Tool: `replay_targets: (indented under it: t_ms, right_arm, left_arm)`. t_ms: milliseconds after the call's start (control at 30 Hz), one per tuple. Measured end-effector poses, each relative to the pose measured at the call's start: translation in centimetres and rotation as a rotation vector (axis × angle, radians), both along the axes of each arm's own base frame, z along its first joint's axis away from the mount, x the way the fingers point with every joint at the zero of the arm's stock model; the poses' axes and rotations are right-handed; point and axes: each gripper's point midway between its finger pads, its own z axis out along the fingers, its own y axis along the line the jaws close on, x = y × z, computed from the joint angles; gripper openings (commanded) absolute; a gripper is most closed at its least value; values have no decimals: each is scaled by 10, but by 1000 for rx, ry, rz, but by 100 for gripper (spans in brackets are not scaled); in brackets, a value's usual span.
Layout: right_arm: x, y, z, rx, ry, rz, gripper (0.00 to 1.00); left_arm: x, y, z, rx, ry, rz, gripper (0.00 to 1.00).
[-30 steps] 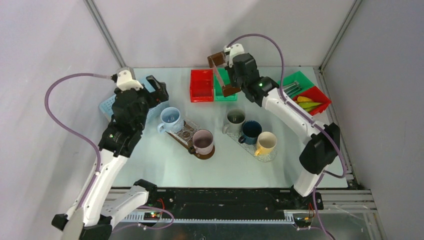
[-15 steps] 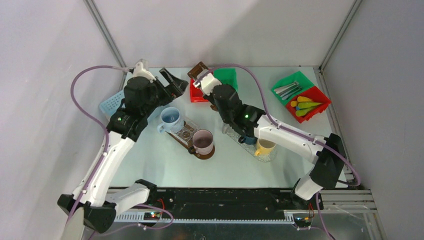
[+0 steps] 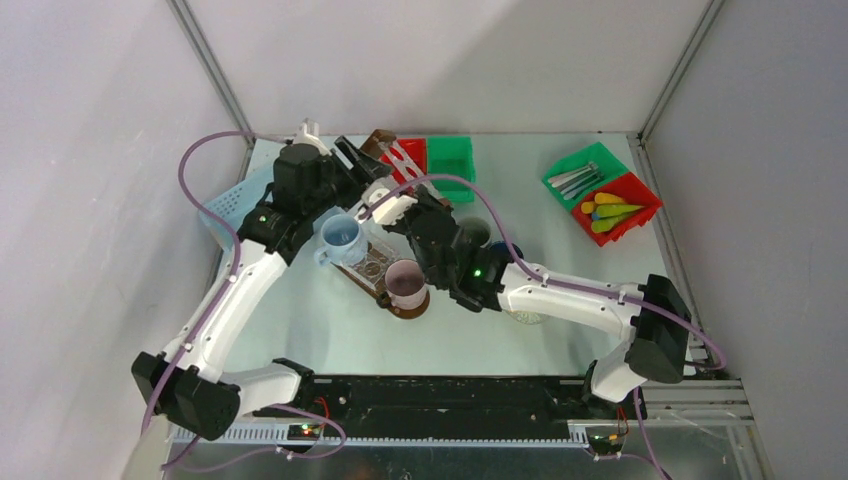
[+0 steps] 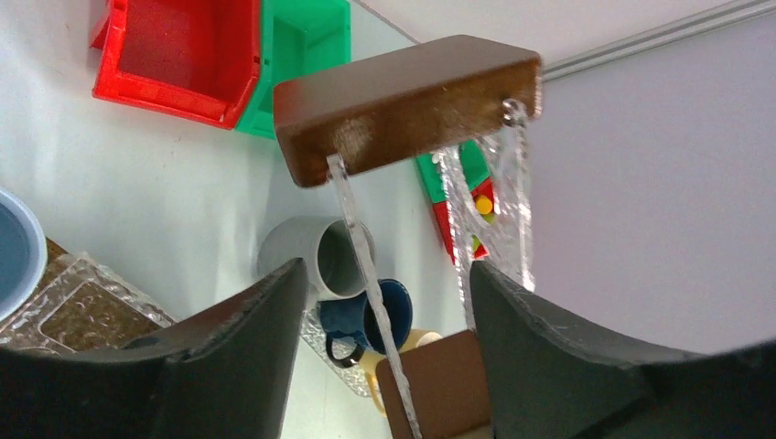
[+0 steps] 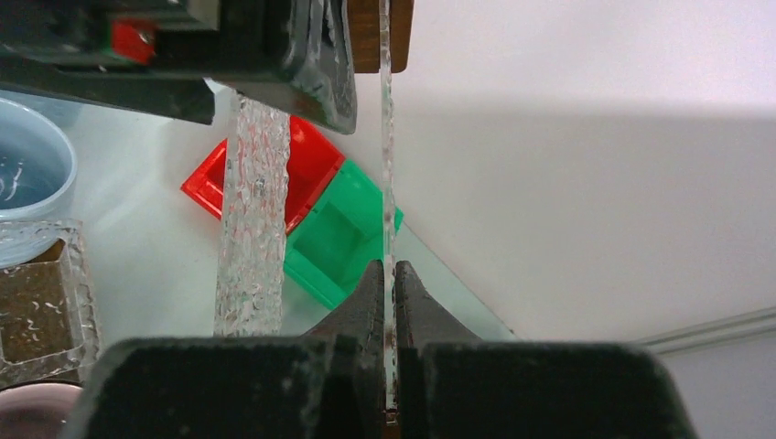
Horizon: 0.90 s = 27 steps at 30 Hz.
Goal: Prepare toiletry sets of a toothbrush and toothpaste on the tray
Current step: Pick up the toothpaste holder from the storage box.
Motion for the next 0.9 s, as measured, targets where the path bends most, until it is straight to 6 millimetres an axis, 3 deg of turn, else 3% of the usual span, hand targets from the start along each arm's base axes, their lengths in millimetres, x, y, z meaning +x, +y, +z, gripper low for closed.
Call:
replay_targets:
  t_ms: [200,400,600,767,900]
  right_arm:
    - [-7,3,13,-27,-75,-25,0]
    - [-9,10,6,-94,-112,-38,0]
    - [-13,13,0,-111,-105,-38,25]
    - [-20,16,-7,-79,-47,17,56]
    - [-32,11,-3,-26,54,111,68]
  left_arm:
    - [3,-5,-13,-19,37,3,41]
    - [4,-8,-19,-44,51,9,2]
    - [6,-10,-23,-87,58,26,0]
    - [4,-6,-31,-68,47,32,0]
    - [6,-5,-33,-52,19,28,0]
